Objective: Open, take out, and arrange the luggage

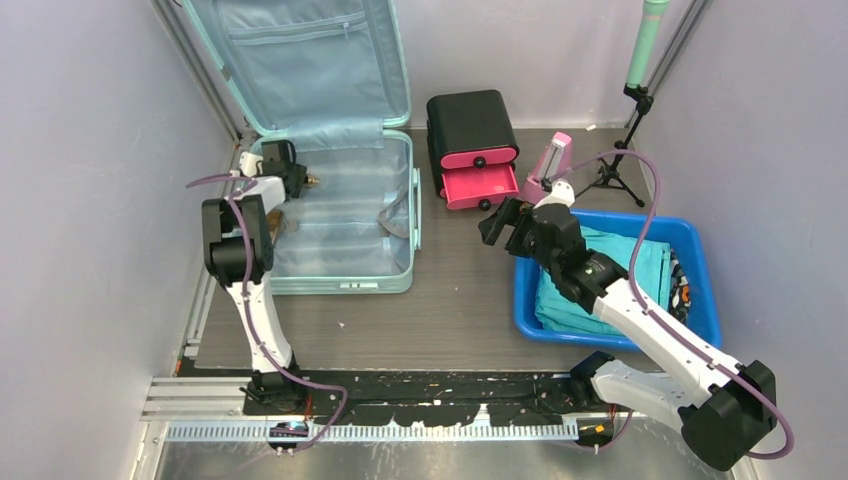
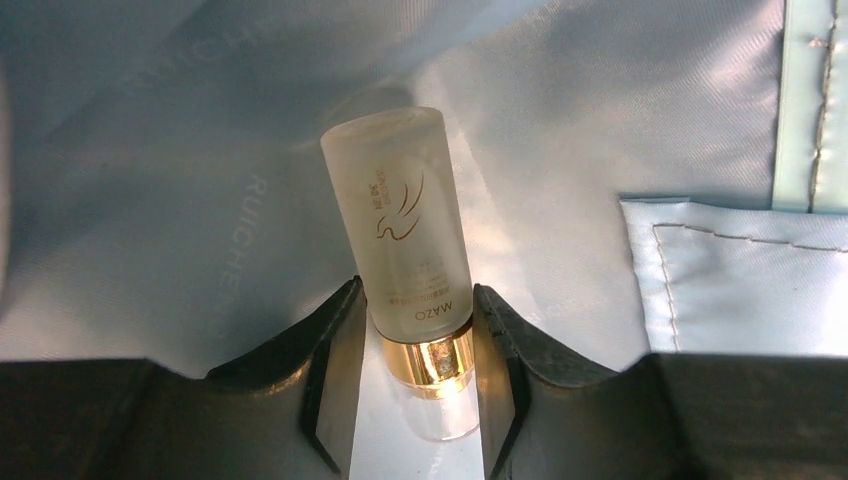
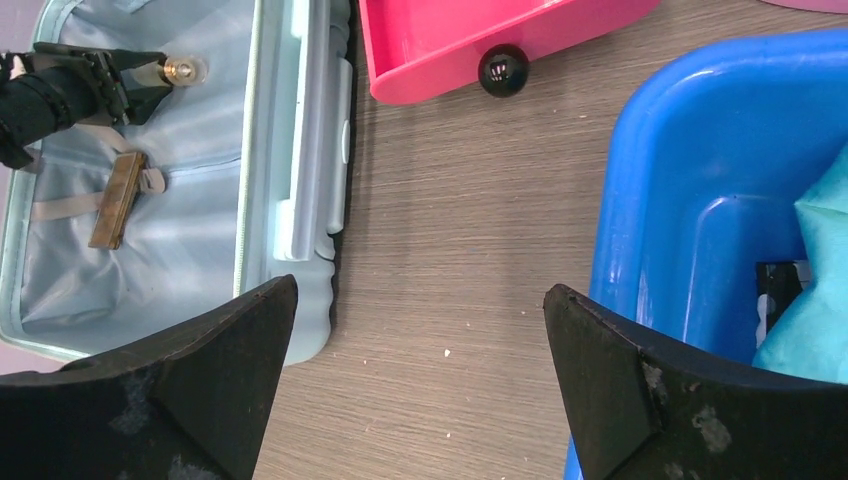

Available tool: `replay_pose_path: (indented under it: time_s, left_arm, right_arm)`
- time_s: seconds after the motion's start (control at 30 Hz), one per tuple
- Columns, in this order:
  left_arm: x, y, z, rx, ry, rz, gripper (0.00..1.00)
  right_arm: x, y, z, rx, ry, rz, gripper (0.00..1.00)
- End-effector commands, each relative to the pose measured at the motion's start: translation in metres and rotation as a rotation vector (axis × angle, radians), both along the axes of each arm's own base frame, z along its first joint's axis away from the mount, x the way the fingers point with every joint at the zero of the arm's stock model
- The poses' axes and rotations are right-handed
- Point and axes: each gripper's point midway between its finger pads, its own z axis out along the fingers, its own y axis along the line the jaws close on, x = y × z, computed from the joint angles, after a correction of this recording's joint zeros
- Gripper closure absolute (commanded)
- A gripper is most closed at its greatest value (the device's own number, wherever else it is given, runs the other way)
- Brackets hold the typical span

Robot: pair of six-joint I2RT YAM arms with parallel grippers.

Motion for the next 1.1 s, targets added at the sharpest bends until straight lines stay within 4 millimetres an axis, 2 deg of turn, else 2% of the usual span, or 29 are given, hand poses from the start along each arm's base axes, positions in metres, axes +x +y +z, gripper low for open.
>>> replay_pose_path:
  time_s: [0.0, 0.17, 0.23, 0.37, 0.47, 0.63, 0.73, 0.97, 1.07]
  left_arm:
    - [-0.008, 0.008, 0.054, 0.076, -0.068, -0.072, 0.82]
    - [-0.02, 0.003, 0.125, 0.178, -0.172, -0.198, 0.84]
    - [-0.03, -0.007, 0.149, 0.204, -0.214, -0.269, 0.84]
    - [-0.056, -0.037, 0.181, 0.189, -0.292, -0.433, 0.84]
    - [-0.08, -0.062, 0.195, 0.155, -0.349, -0.527, 0.84]
    - [-0.121, -0.103, 0.2, 0.092, -0.389, -0.683, 0.84]
    - [-0.142, -0.112, 0.195, 0.105, -0.36, -0.728, 0.84]
    - [-0.168, -0.111, 0.193, 0.15, -0.351, -0.726, 0.85]
    - [-0.166, -0.097, 0.18, 0.227, -0.286, -0.694, 0.78]
  right_arm:
    - [0.009, -0.009, 0.027, 0.028, -0.046, -0.085, 0.0]
    - [0.01, -0.032, 0.015, -0.023, 0.003, -0.214, 0.0]
    - [0.007, -0.03, 0.019, -0.009, -0.002, -0.2, 0.0]
    - [0.001, -0.016, 0.03, 0.031, -0.017, -0.11, 0.0]
    - [-0.003, -0.008, 0.035, 0.073, -0.02, -0.072, 0.01]
    - [-0.011, 0.006, 0.04, 0.152, -0.042, 0.002, 0.04]
    - [-0.014, 0.01, 0.041, 0.177, -0.036, 0.018, 0.07]
    - [-0.013, 0.024, 0.048, 0.205, -0.016, 0.062, 0.1]
    - [-0.012, 0.034, 0.049, 0.215, -0.008, 0.091, 0.11]
